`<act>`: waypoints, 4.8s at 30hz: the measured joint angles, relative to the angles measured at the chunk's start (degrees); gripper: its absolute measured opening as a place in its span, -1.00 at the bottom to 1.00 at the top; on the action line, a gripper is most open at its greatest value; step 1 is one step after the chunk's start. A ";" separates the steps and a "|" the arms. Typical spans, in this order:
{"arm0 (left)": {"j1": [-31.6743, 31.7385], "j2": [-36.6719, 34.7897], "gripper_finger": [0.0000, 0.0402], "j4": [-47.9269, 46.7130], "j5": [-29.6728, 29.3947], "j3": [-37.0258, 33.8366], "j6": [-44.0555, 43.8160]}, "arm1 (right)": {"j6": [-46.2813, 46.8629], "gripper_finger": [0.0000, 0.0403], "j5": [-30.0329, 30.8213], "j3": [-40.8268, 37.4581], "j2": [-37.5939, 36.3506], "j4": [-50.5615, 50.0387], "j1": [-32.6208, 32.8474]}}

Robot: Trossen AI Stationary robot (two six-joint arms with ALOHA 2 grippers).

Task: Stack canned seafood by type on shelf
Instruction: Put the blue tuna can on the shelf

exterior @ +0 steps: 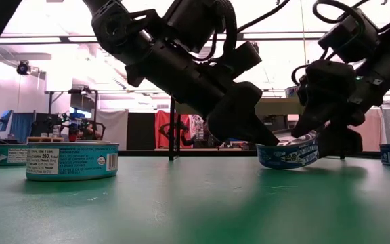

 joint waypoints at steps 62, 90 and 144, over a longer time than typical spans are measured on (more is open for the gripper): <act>-2.17 -29.24 -0.72 35.65 -1.94 -30.27 0.96 | -25.11 -0.39 8.62 7.33 -5.45 13.52 5.27; 5.92 -22.21 0.24 31.16 11.81 -21.45 -13.43 | -42.71 -0.39 9.50 10.36 -0.74 22.03 5.51; 12.26 -26.41 -0.39 44.86 28.60 -34.02 -77.99 | -95.88 0.33 49.99 27.56 3.16 -4.65 25.11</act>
